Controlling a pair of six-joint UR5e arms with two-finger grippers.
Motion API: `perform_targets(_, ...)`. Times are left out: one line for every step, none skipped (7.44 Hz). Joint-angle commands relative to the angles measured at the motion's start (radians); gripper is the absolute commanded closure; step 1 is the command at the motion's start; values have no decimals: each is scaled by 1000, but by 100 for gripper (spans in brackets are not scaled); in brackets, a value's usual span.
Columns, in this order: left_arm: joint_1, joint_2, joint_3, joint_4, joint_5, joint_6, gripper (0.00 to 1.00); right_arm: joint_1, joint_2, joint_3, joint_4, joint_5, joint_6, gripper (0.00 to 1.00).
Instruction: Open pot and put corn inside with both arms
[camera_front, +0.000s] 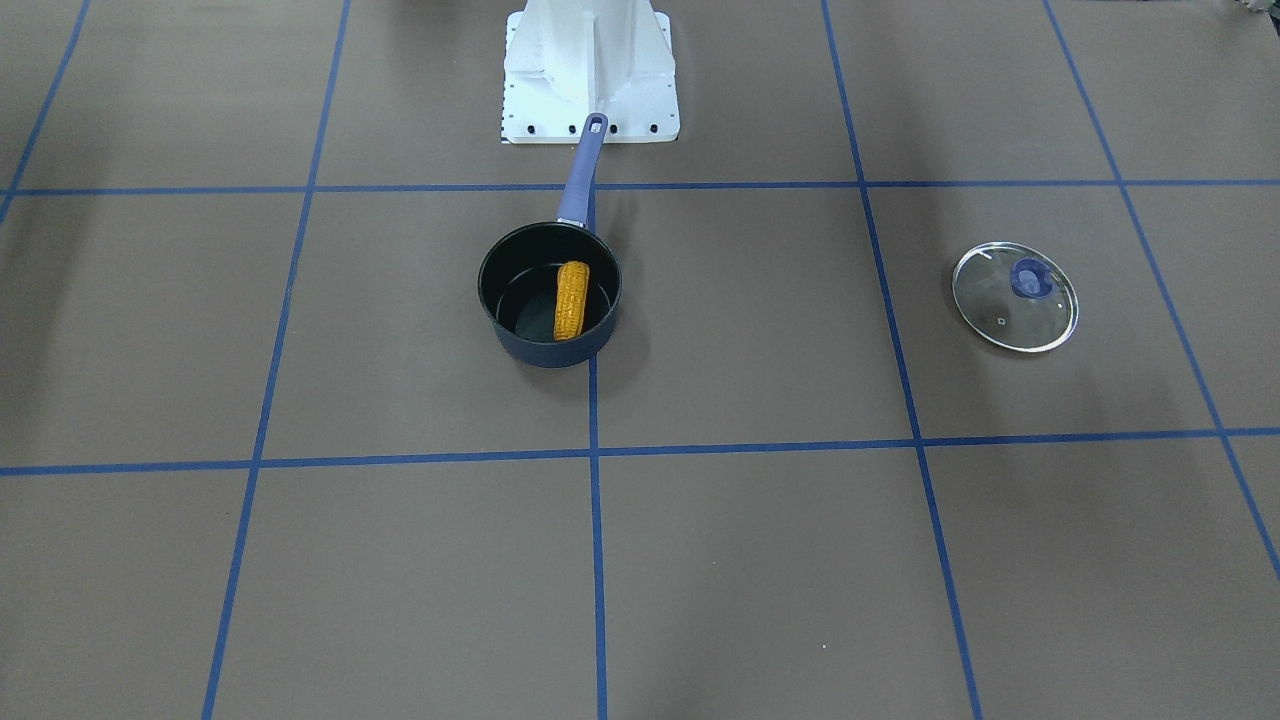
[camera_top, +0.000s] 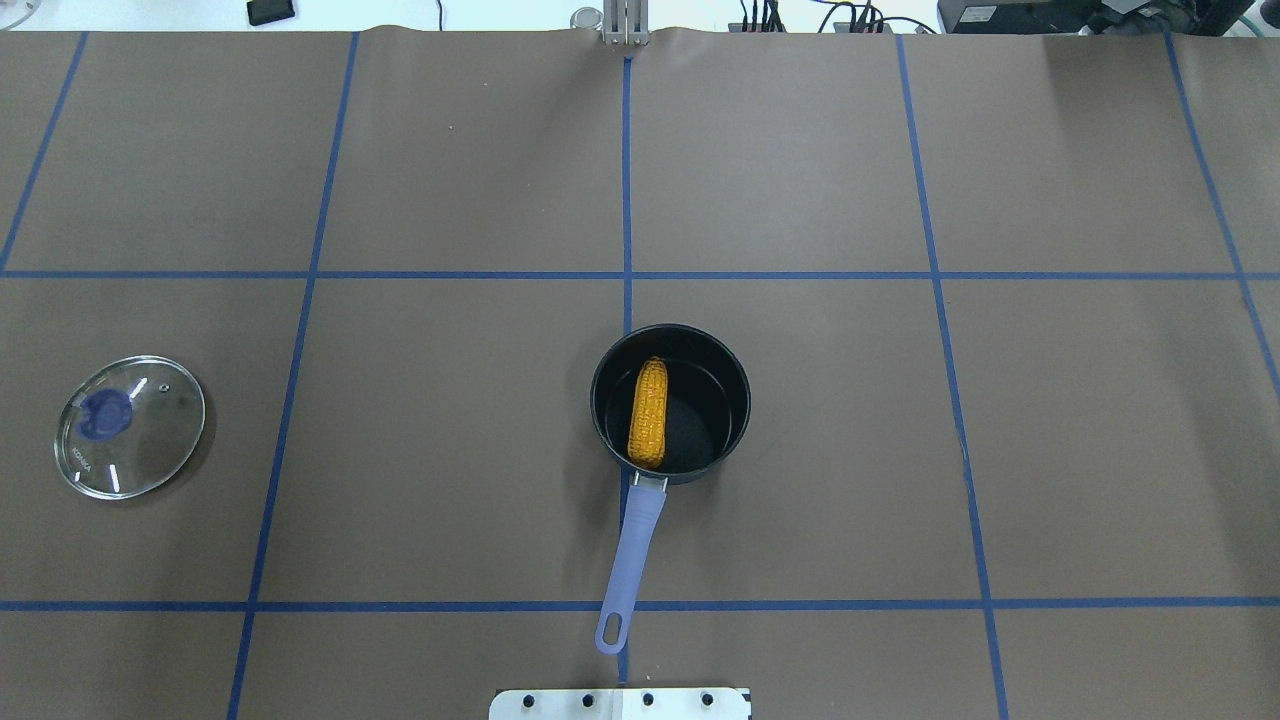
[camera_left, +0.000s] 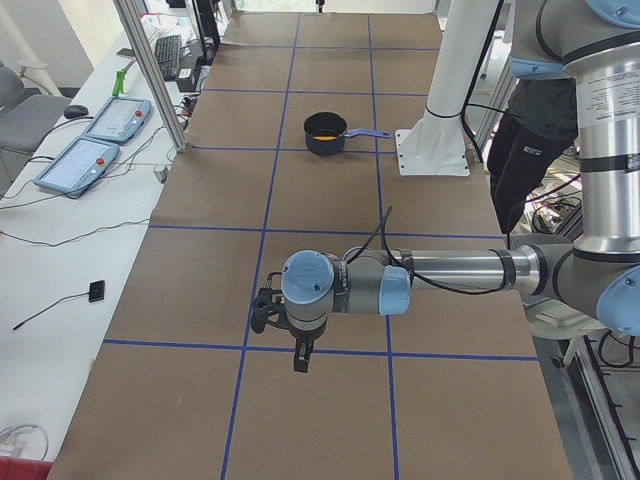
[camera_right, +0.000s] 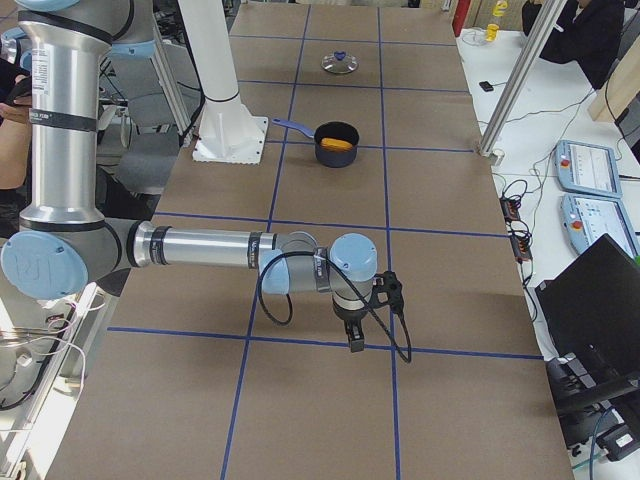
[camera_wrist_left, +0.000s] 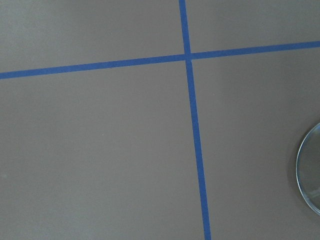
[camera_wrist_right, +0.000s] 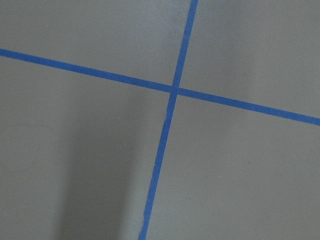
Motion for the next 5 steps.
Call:
perform_targets(0,3,-1,0,0,0,2,-6,0,0,0,0,0,0)
perform_targets(0,3,-1,0,0,0,2,-9,0,0,0,0,0,0)
perform_targets(0,6,-1,0,0,0,2,-15,0,0,0,0,2,0)
perform_targets(0,8,-1,0,0,0,2,-20,0,0,0,-2,3,0)
perform_targets(0,8,-1,0,0,0,2,-23,0,0,0,-2,3,0)
